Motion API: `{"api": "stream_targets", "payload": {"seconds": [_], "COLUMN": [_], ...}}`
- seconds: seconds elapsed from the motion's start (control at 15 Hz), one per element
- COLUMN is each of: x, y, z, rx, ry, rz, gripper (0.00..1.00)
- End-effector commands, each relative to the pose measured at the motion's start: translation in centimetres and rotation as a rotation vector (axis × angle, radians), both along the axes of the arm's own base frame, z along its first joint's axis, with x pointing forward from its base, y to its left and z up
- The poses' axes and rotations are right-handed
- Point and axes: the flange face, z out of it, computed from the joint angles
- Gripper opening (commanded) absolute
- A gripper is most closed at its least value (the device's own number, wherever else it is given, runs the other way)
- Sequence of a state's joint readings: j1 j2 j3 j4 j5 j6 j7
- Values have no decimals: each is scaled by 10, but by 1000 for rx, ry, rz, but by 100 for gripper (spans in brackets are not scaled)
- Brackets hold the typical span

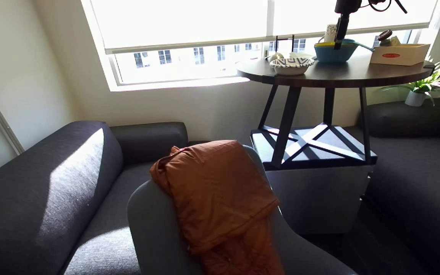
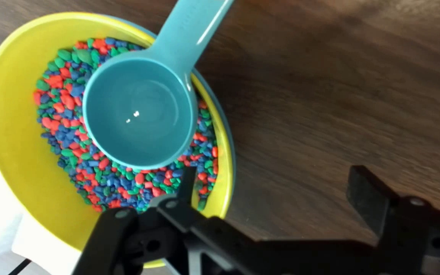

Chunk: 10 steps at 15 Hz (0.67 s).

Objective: Move the blue bowl to the left

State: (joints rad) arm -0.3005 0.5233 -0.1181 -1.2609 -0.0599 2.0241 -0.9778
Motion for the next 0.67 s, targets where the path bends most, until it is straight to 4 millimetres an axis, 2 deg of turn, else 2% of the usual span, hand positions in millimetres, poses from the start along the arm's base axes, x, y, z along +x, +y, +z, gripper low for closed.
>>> {"api": "stream_targets", "payload": {"seconds": [0.0, 0.13, 0.2, 0.33, 0.6], "x": [11, 15, 17, 21, 27], "y": [-14, -19, -22, -25, -28], "z": [-8, -14, -17, -22, -17], "rx": [23, 25, 23, 33, 27], "ry": [53, 75, 81, 88, 84], "rz": [33, 33, 30, 28, 29], "gripper": [76, 70, 64, 46, 20]}}
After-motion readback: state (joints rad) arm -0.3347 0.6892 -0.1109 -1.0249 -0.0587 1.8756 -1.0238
